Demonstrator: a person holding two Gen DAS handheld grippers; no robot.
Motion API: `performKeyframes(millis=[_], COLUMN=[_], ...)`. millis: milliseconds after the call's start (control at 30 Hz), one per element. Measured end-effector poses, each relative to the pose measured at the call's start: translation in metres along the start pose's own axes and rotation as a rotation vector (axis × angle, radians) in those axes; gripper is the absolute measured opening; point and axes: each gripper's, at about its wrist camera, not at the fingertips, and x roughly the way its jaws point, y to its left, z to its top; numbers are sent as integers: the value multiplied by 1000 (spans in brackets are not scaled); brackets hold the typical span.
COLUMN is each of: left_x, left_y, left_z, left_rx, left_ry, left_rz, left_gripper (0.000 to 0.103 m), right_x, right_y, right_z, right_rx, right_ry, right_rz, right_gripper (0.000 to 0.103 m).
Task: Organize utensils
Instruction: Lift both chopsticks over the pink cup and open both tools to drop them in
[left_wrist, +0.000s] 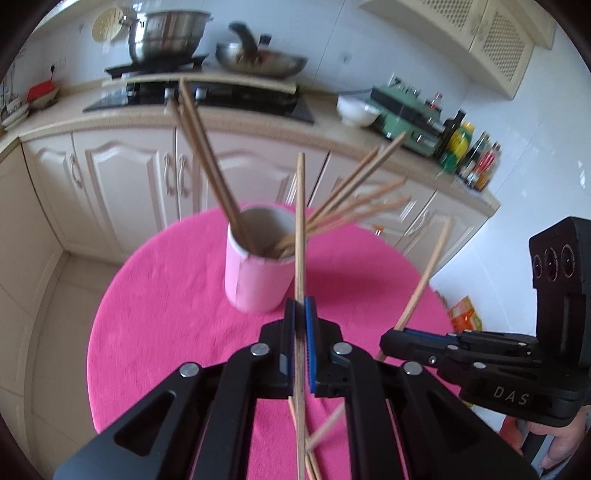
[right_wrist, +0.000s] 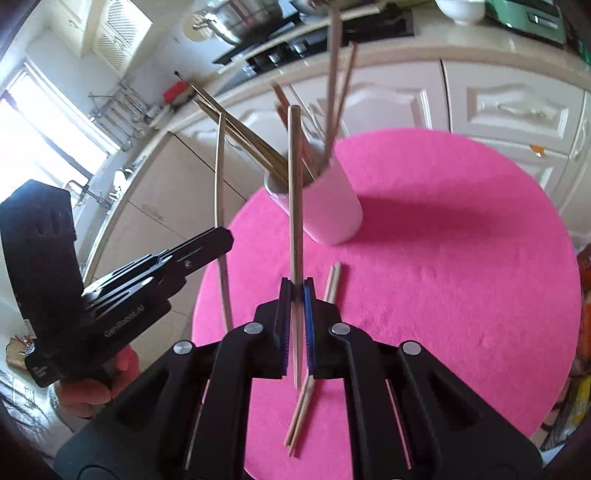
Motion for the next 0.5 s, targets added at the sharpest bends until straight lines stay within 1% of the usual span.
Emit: performKeyframes(millis=[200, 333, 500], left_x=[-15, -18, -22], left_y=[2, 5, 11], left_z=[28, 53, 89], left_rx=[2, 5, 0], left_ry=[-127, -196, -326], left_rz=[-12, -11, -11], left_gripper=[5, 5, 5], right_x=[-13, -19, -27], right_y=[18, 33, 50], right_z=[28, 59, 102], right_rx=[-46, -107, -184], right_ry=[-70, -121, -178], right_rz=[41, 45, 33], right_gripper=[6, 6, 6])
